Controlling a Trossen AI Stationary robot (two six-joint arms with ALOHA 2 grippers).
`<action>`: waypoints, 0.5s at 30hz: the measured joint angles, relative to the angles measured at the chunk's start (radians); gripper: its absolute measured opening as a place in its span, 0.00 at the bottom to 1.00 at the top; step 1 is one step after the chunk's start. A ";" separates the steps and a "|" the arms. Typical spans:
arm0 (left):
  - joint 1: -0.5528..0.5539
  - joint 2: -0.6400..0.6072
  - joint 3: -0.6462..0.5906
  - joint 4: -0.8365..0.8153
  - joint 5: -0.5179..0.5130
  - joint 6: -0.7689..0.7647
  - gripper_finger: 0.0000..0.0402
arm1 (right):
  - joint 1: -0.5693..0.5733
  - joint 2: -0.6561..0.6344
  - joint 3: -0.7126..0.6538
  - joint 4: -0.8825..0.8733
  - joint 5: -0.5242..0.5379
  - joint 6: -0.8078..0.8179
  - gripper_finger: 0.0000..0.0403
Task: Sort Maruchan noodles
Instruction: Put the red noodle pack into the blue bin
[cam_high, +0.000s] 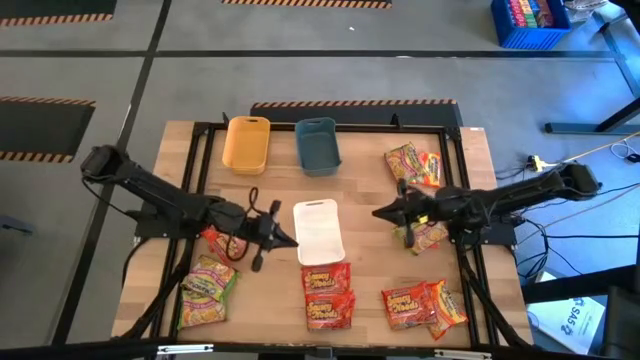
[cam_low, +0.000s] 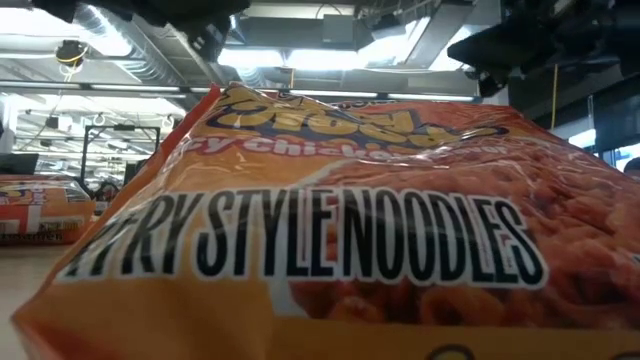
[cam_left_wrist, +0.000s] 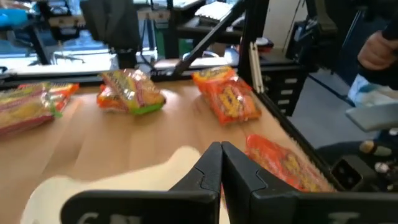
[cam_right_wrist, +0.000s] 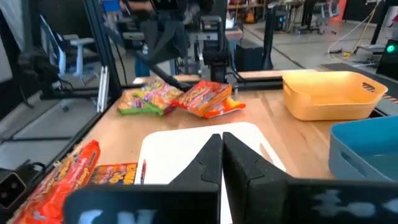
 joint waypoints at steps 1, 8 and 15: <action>-0.001 0.015 0.009 0.015 0.000 0.000 0.00 | 0.013 0.037 0.021 0.000 0.009 -0.003 0.00; -0.005 0.097 0.066 0.046 0.000 -0.041 0.00 | 0.118 0.264 0.181 -0.009 -0.003 -0.022 0.00; -0.004 0.153 0.074 0.042 0.012 -0.190 0.09 | 0.229 0.382 0.288 -0.054 -0.003 -0.013 0.00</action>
